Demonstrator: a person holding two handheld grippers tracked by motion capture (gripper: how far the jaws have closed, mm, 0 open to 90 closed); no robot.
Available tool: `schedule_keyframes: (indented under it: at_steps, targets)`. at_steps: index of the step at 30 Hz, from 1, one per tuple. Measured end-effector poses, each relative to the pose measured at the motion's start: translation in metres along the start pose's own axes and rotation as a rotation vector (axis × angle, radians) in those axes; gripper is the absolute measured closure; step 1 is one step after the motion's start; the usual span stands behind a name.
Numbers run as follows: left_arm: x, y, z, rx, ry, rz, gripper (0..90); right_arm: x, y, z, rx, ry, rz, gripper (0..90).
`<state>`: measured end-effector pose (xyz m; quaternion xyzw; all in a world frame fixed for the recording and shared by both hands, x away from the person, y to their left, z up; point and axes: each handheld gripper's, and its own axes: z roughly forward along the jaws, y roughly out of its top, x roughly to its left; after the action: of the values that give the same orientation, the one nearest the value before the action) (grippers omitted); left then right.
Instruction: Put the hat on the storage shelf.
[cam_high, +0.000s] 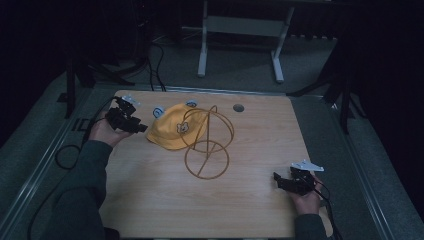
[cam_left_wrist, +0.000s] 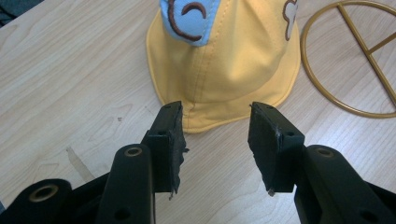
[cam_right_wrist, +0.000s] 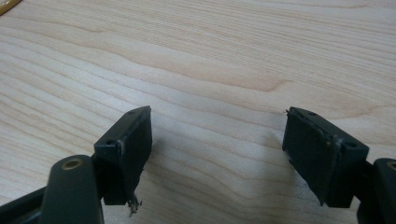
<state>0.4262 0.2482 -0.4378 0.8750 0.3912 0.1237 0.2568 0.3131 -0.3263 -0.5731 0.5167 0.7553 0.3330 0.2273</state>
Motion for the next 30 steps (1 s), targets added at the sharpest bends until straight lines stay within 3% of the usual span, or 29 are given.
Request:
schedule_keyframes:
  at_steps: [16, 30]
  targets:
    - [-0.005, 0.020, -0.005, 0.010, -0.001, 0.049, 54.2, 0.000, 0.000, 0.000, 0.000, 0.000, 0.000, 24.0]
    - [-0.005, 0.036, -0.002, 0.027, -0.011, 0.062, 54.2, 0.000, 0.000, 0.000, 0.000, 0.000, 0.000, 24.0]
